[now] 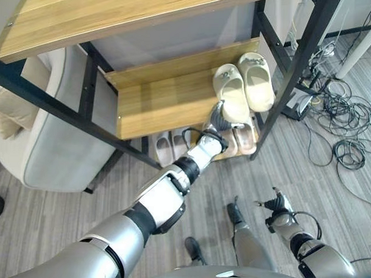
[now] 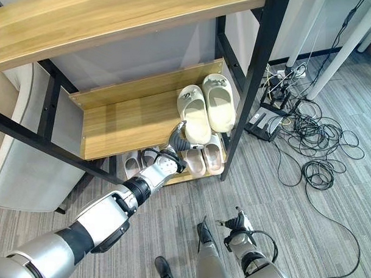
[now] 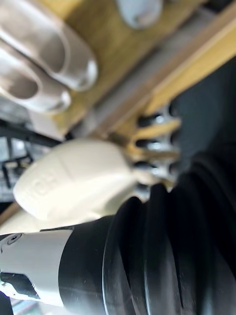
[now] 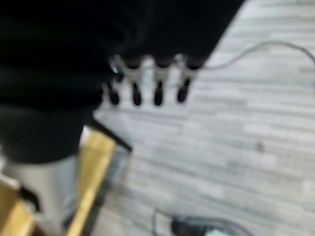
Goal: Arrange the slippers neatly on the shoe rack.
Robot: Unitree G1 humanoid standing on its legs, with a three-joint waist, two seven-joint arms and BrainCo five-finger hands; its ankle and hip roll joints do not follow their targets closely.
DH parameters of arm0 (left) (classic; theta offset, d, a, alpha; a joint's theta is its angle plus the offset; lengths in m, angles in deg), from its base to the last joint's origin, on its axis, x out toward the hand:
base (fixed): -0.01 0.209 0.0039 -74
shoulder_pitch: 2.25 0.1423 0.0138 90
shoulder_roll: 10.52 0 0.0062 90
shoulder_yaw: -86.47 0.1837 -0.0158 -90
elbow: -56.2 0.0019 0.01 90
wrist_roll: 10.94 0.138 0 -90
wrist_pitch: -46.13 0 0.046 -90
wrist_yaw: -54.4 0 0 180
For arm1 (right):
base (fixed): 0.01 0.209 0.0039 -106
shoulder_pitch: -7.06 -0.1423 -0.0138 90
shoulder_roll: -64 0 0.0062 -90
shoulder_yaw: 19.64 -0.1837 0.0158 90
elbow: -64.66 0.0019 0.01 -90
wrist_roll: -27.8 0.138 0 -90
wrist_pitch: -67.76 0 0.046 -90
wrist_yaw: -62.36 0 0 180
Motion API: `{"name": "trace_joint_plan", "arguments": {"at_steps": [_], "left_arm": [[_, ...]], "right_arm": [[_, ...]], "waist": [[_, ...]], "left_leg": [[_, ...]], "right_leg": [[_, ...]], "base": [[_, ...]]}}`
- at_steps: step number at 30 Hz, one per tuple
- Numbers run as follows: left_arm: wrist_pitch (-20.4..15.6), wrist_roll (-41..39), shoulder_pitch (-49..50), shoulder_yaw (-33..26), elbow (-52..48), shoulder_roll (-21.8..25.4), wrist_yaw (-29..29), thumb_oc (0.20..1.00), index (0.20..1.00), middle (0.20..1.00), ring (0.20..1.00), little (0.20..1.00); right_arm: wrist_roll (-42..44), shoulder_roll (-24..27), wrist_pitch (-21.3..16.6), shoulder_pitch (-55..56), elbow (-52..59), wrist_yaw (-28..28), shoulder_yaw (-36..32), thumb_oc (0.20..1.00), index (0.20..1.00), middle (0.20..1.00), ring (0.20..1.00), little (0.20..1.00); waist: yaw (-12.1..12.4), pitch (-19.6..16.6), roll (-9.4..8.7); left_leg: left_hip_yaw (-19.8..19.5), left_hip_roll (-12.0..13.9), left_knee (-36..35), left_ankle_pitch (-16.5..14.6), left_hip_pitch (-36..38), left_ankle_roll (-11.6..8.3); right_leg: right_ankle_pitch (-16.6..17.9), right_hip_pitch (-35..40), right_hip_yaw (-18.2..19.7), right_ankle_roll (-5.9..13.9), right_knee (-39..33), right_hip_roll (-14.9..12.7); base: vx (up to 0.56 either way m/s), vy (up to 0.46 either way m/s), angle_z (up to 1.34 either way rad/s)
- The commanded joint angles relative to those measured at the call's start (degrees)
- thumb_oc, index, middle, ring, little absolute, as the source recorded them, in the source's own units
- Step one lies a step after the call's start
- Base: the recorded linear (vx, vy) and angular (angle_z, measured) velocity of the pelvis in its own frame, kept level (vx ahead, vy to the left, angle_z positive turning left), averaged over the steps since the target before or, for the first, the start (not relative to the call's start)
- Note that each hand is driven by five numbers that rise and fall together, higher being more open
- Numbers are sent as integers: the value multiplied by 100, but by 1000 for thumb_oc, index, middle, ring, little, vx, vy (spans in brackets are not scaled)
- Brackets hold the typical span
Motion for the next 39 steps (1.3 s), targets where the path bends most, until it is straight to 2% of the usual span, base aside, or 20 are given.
{"name": "trace_joint_plan", "arguments": {"at_steps": [1,9,15,17,19,21,24,25,31,32,35,36,39], "left_arm": [[-138,152,-595,-480,583,-293,33,1000,1000,1000,1000,1000],[-199,189,-730,-628,362,168,-72,1000,1000,1000,1000,1000],[-308,492,-417,-410,-221,470,61,1000,1000,1000,1000,1000],[-461,604,32,-191,-870,837,401,1000,1000,1000,1000,1000],[-492,664,166,-122,-1114,995,485,1000,1000,1000,1000,1000],[-598,829,539,53,-1989,1485,727,1000,1000,1000,1000,1000],[-700,938,1059,143,-2873,1928,1015,1000,1000,1000,1000,1000],[-767,1012,1454,108,-3241,2129,1166,1000,1000,1000,1000,1000],[-949,754,2785,-247,-4612,2667,1723,1000,1000,1000,1000,1000],[-1016,751,3245,-318,-5036,2899,1981,1000,1000,1000,1000,1000],[-1031,652,3708,-409,-5458,3154,2261,1000,1000,1000,1000,1000],[-1105,639,4112,-502,-5892,3397,2499,1000,1000,1000,1000,1000],[-1156,696,4771,-805,-6283,3710,2711,1000,1000,1000,1000,1000]], "right_arm": [[170,38,-113,-106,-539,23,291,1000,1000,1000,1000,1000],[194,34,-158,56,-462,-41,229,1000,1000,1000,1000,1000],[214,83,-158,258,-407,-109,42,1000,1000,1000,1000,1000],[188,42,-145,323,-308,-181,-77,1000,1000,1000,1000,1000],[150,18,-137,372,-274,-215,-93,1000,1000,1000,1000,1000],[87,-23,-122,517,-213,-285,-182,1000,1000,1000,1000,1000],[12,-83,-82,635,-183,-368,-266,1000,1000,1000,1000,1000],[-72,-130,-76,755,-177,-438,-312,1000,1000,1000,1000,1000],[-281,-234,-41,1131,-146,-616,-468,1000,1000,1000,1000,1000],[-349,-237,-47,1213,-141,-686,-508,1000,1000,1000,1000,1000],[-375,-233,-45,1262,-130,-742,-569,1000,1000,1000,1000,1000],[-405,-258,-55,1301,-125,-764,-641,1000,1000,1000,1000,1000],[-390,-290,-103,1385,-113,-838,-749,1000,1000,1000,1000,1000]], "waist": [[-139,-112,87],[-46,-172,-5],[91,-174,-94],[213,-181,-197],[246,-204,-235],[343,-273,-335],[440,-330,-429],[504,-382,-491],[676,-473,-680],[744,-500,-745],[809,-529,-823],[888,-557,-898],[1002,-613,-1053]], "left_leg": [[-600,828,23,338,-179,-620],[-658,840,23,350,-127,-631],[-730,805,23,320,69,-625],[-769,756,23,281,274,-610],[-790,732,23,275,322,-600],[-831,674,23,226,481,-581],[-851,621,23,159,668,-549],[-858,589,23,106,804,-532],[-910,529,23,-17,1068,-500],[-934,515,23,-51,1125,-486],[-954,499,23,-86,1177,-479],[-975,484,23,-129,1231,-462],[-1010,473,23,-174,1274,-452]], "right_leg": [[373,398,-511,520,-769,-396],[361,560,-605,540,-810,-395],[338,886,-729,578,-885,-441],[324,1193,-863,606,-943,-470],[346,1275,-905,622,-976,-483],[371,1501,-1024,668,-1048,-518],[369,1747,-1139,696,-1100,-537],[363,1896,-1201,714,-1124,-547],[379,2249,-1340,755,-1231,-587],[381,2324,-1374,766,-1236,-599],[382,2416,-1413,779,-1249,-607],[382,2477,-1441,791,-1260,-608],[385,2549,-1489,801,-1282,-605]], "base": [[0,0,0],[0,0,0],[7,-2,12],[14,27,19],[-7,36,21],[10,56,20],[25,66,26],[23,96,22],[-16,97,4],[-43,101,1],[-36,106,7],[-18,81,23],[-22,81,12]]}}
